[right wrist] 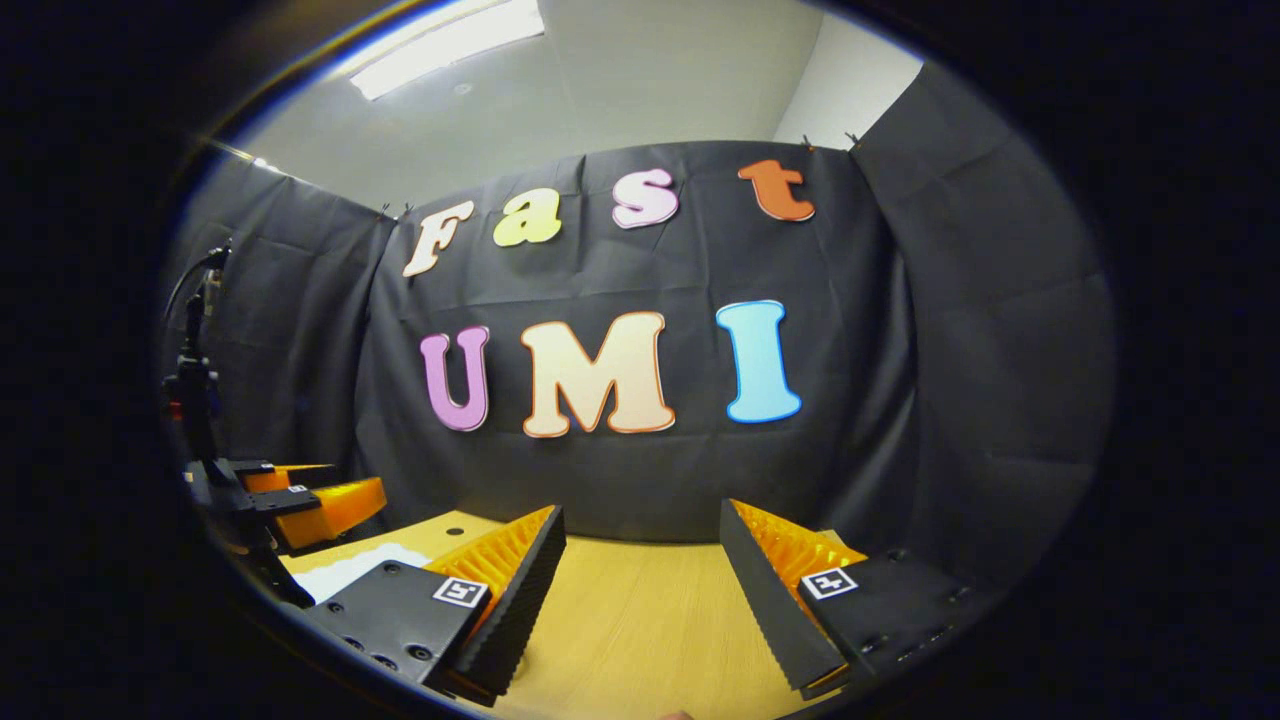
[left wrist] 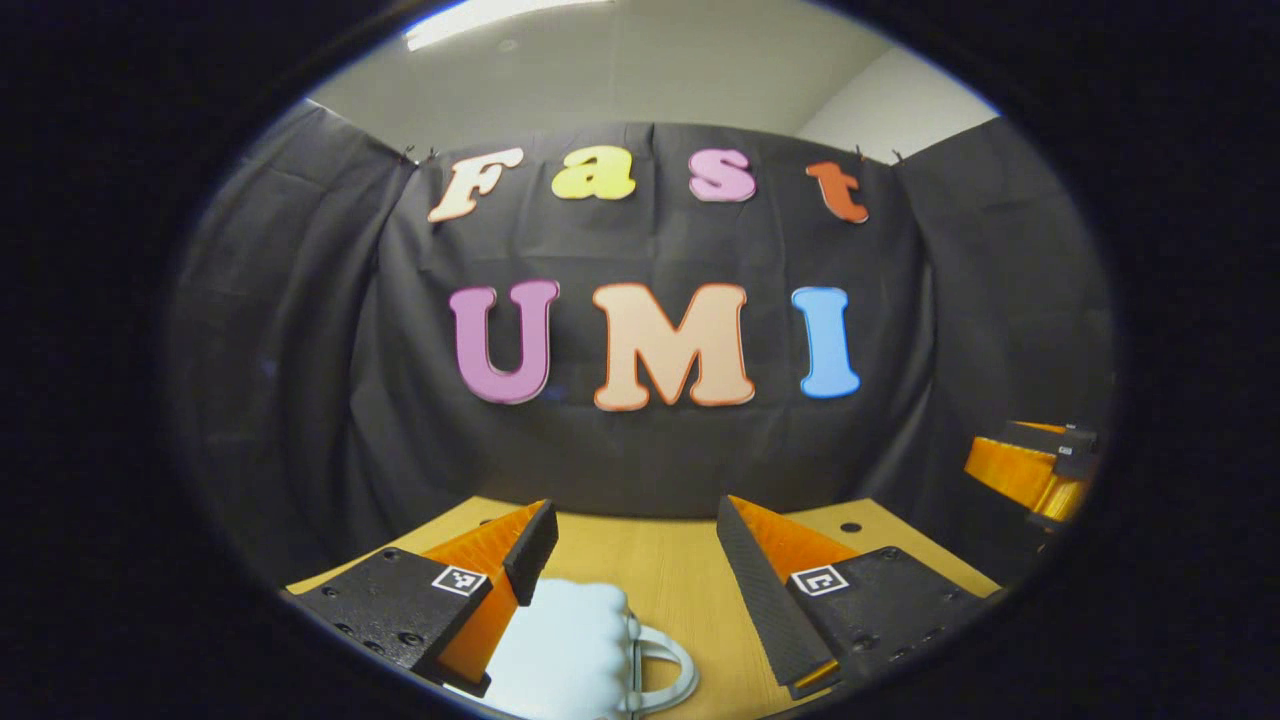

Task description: First open the suitcase, pack the skin care products into it, and then close the suitcase.

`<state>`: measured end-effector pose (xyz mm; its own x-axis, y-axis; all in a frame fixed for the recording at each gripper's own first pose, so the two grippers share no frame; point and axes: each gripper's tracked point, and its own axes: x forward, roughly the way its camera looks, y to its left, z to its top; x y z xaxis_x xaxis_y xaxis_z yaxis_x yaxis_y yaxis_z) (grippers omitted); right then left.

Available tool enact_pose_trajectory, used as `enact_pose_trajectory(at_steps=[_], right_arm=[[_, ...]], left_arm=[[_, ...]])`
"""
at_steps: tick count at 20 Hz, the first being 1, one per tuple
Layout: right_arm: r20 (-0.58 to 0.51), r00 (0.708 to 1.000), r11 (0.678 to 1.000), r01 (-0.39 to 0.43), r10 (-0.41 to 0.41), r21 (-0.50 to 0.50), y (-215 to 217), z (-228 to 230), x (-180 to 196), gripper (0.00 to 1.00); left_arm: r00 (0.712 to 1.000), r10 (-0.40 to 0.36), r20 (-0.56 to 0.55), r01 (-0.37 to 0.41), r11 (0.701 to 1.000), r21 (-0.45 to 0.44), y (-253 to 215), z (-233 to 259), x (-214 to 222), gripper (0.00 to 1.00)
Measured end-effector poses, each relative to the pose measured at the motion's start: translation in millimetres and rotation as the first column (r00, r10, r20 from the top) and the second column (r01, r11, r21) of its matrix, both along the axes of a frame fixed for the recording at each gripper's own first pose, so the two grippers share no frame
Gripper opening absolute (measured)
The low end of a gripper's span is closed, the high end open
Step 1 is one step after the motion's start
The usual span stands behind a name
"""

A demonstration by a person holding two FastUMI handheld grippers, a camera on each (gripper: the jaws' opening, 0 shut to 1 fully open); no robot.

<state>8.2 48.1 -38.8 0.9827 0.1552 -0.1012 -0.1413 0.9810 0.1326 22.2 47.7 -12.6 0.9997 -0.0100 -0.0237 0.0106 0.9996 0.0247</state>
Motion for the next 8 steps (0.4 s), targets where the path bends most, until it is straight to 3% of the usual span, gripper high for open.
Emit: enact_pose_trajectory(at_steps=[4,8], right_arm=[[0.043,0.999,0.999,0.002,-0.004,0.032,19,19,2,0.98],[0.088,0.996,1.0,-0.003,0.004,-0.004,31,28,3,0.98]], left_arm=[[0.999,-0.017,0.031,0.017,1.0,0.018,8,15,2,0.94],[1.0,-0.026,-0.005,0.026,1.0,0.005,16,5,5,0.94]])
